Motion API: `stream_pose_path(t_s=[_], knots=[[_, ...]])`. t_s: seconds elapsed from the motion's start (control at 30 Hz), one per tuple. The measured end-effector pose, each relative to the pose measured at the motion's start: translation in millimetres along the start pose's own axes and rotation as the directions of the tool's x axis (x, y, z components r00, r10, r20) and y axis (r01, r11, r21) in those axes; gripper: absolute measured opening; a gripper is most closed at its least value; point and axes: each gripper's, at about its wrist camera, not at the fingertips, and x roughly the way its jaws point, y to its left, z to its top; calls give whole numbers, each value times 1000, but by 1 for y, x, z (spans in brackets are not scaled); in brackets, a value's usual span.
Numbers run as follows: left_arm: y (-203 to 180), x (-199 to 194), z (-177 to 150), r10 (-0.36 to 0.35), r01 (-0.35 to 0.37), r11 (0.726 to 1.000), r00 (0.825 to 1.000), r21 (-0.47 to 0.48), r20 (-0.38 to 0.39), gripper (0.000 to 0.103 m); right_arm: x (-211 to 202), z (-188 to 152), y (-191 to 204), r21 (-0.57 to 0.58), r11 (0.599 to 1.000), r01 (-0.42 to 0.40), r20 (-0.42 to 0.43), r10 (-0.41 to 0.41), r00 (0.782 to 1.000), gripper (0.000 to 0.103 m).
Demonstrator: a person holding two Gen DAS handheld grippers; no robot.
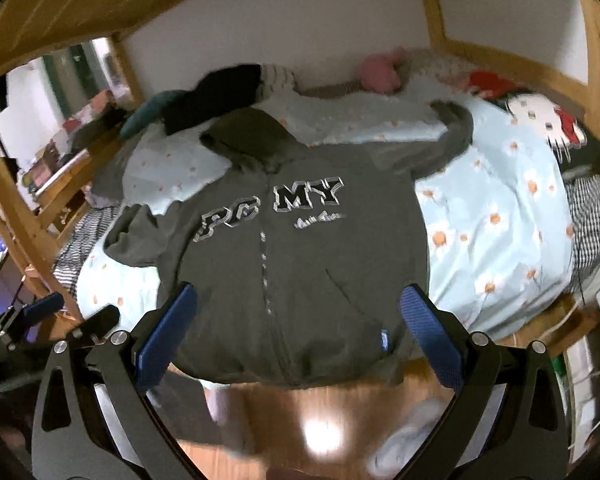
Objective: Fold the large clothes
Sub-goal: 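Move both grippers toward the hoodie's sleeve cuffs on the bed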
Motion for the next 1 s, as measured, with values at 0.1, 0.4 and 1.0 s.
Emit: stream_pose_path(t_s=[0.1,0.4,1.0], knots=[[2,26,7,-23,22,1000,999,-17,-32,99,13,0,-8,-1,1000,18,-1,-18,1000,100],[-30,158,43,-75,74,997,992,-13,-100,99,117,33,-54,40,997,72,-19,-71,997,100],[-152,310,143,-195,203,978,973,53,-127,98,263,118,-159,110,965,238,-39,-235,971,100]])
